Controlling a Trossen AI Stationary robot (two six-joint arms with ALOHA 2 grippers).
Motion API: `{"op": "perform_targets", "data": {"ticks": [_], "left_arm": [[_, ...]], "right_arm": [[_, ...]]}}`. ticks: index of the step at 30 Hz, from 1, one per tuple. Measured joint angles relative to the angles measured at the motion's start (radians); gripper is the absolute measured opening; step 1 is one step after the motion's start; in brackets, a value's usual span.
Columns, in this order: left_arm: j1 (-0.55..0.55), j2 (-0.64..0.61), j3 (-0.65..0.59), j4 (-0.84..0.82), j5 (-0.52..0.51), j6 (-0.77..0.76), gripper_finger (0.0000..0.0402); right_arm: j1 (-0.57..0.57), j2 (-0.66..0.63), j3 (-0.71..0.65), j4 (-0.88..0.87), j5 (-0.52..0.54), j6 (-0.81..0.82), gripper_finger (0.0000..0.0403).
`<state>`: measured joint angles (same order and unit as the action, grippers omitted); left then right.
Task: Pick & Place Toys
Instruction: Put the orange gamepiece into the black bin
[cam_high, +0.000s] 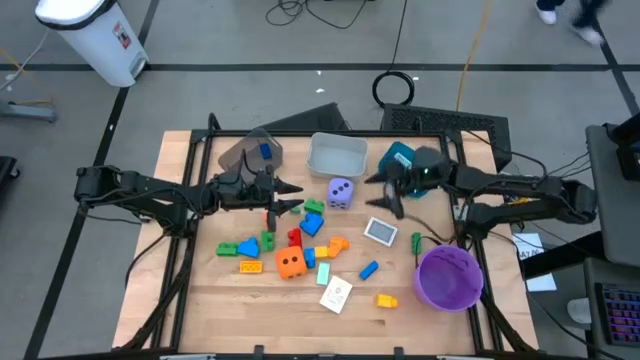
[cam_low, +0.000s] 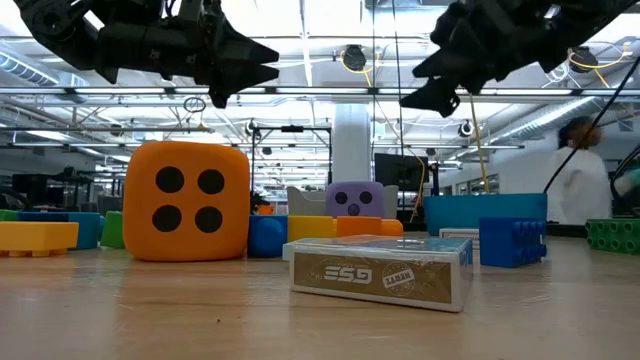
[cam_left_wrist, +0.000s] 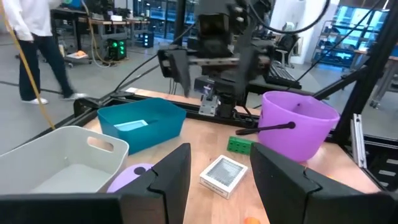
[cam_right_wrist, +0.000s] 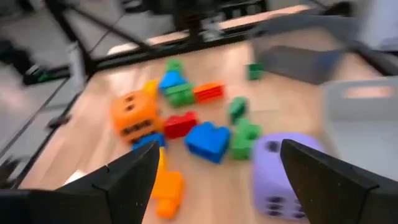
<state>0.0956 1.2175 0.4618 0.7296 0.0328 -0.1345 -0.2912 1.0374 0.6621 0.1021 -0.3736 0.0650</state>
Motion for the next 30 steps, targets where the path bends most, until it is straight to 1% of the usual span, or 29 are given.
{"op": "perform_targets", "data": {"ticks": [3, 8, 12, 14, 17, 20, 26, 28, 30], "left_arm": [[-0.006, 0.000, 0.000, 0.000, 0.011, 0.000, 0.0175], [-0.020, 0.000, 0.000, 0.000, 0.011, 0.014, 0.0175], [-0.026, 0.000, 0.000, 0.000, 0.011, 0.032, 0.0175], [-0.026, 0.000, 0.000, 0.002, 0.011, 0.035, 0.0175], [-0.026, 0.000, 0.000, 0.009, 0.011, 0.035, 0.0175], [-0.026, 0.000, 0.000, 0.005, 0.011, 0.035, 0.0175], [-0.037, 0.000, 0.000, -0.018, 0.010, 0.077, 0.0175], [-0.048, 0.000, 0.000, -0.026, 0.010, 0.089, 0.0175], [-0.056, 0.000, 0.000, -0.032, 0.011, 0.088, 0.0175]], "right_arm": [[0.092, 0.022, 0.000, -0.017, 0.081, -0.036, 0.0325], [0.237, 0.070, 0.000, -0.026, 0.269, -0.091, 0.0325], [0.319, 0.120, 0.001, -0.023, 0.407, -0.103, 0.0325], [0.340, 0.147, 0.013, -0.035, 0.451, -0.090, 0.0325], [0.349, 0.192, 0.059, -0.074, 0.455, -0.070, 0.0325], [0.351, 0.244, 0.120, -0.130, 0.456, -0.087, 0.0325], [0.352, 0.367, 0.231, -0.152, 0.449, -0.214, 0.0325], [0.352, 0.407, 0.260, -0.191, 0.422, -0.264, 0.0325], [0.352, 0.447, 0.285, -0.220, 0.363, -0.306, 0.0325]]}}
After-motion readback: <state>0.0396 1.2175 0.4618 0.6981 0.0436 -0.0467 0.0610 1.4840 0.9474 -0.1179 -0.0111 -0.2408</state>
